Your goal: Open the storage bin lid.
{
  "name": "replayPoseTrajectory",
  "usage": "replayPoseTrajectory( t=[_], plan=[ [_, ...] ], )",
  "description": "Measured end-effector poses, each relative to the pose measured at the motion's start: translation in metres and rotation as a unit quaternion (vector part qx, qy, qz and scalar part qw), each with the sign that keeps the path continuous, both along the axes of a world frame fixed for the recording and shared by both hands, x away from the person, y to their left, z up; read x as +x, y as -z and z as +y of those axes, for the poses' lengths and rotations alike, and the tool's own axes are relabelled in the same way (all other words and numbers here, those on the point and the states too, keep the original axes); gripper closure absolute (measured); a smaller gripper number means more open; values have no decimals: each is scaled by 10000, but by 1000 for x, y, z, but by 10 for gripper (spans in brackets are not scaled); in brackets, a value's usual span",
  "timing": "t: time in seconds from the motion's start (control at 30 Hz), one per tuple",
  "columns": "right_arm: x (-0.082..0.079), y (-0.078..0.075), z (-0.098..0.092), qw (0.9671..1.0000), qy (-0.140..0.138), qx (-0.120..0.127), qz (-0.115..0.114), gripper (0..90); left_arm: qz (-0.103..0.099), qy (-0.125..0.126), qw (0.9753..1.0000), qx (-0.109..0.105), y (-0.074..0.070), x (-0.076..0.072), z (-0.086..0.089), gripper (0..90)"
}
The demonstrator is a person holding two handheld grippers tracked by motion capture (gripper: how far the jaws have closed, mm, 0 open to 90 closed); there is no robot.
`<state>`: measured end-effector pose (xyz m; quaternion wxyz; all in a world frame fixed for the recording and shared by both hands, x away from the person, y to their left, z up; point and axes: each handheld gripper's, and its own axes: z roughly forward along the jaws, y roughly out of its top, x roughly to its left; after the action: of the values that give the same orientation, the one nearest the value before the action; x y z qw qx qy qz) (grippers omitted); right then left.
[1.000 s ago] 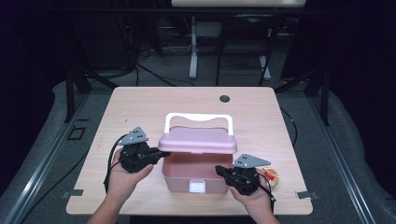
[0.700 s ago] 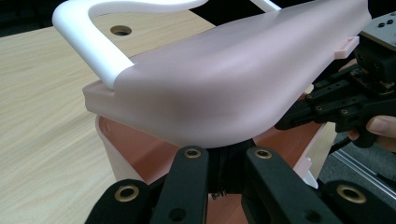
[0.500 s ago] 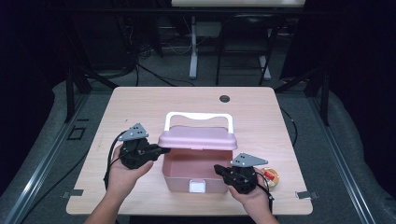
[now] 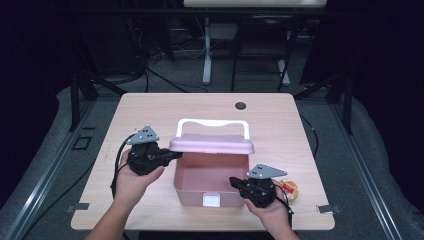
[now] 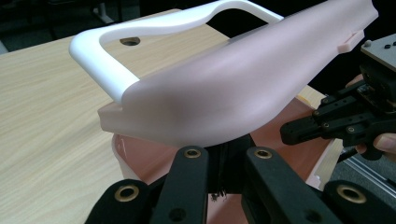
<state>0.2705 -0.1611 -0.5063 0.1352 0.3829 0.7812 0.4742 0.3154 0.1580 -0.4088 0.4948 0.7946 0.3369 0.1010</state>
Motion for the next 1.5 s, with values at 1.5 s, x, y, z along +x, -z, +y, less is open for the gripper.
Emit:
replayPoseTrajectory(
  t=[1.5],
  plan=[
    [-1,0,0,10000,-32,-30,-34,900,-59,-206,9998,29,-20,25,-4,895]
  ],
)
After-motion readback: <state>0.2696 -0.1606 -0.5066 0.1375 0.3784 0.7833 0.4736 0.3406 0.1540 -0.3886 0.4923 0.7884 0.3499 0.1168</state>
